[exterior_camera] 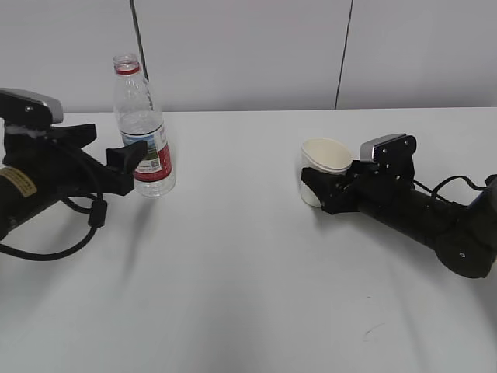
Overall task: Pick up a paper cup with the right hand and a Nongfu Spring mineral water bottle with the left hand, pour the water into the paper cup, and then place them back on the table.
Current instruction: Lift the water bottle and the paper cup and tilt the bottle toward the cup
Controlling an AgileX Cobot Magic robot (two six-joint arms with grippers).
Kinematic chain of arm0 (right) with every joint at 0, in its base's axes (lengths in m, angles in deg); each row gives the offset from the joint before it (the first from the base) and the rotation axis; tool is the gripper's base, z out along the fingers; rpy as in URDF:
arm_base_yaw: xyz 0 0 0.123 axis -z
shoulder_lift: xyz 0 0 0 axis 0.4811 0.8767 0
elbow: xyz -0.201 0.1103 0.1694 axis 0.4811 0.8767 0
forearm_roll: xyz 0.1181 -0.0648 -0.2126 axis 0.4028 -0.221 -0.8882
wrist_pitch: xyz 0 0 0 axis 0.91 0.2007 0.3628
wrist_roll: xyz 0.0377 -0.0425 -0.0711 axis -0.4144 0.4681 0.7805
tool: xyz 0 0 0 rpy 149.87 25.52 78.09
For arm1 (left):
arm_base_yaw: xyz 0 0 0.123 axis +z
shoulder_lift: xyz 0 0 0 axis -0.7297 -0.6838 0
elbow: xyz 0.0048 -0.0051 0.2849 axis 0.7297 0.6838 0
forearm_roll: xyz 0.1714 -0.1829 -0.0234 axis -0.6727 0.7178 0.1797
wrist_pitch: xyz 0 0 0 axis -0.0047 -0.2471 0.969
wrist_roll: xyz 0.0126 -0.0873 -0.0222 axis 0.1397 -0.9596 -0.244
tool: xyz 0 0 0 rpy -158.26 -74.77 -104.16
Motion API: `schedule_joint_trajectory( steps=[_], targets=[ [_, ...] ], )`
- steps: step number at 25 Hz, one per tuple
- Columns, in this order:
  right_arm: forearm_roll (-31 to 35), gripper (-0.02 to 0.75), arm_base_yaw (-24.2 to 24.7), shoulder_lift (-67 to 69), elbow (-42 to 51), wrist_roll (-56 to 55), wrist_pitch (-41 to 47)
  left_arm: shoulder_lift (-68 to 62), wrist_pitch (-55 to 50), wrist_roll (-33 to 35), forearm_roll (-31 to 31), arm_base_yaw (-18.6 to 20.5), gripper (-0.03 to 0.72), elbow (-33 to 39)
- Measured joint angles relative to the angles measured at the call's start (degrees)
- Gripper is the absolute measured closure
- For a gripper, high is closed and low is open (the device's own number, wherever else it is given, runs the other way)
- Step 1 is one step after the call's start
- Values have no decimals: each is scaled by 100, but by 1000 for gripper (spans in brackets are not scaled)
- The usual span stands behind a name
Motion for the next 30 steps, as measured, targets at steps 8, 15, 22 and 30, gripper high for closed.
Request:
schedule_joint_trajectory(
  steps=[8, 15, 22, 30],
  targets=[
    [-83, 214, 0, 0, 0, 0, -12, -965, 18, -91, 71, -90, 129, -953],
    [-83, 214, 0, 0, 0, 0, -12, -1631, 18, -335, 75, -90, 127, -1869],
    [-83, 214, 0, 0, 0, 0, -12, -1870, 34, -492, 84, -97, 195, -2160],
    [-770, 214, 0, 0, -22, 0, -32, -1870, 31, -493, 34, -102, 351, -2171]
  ],
)
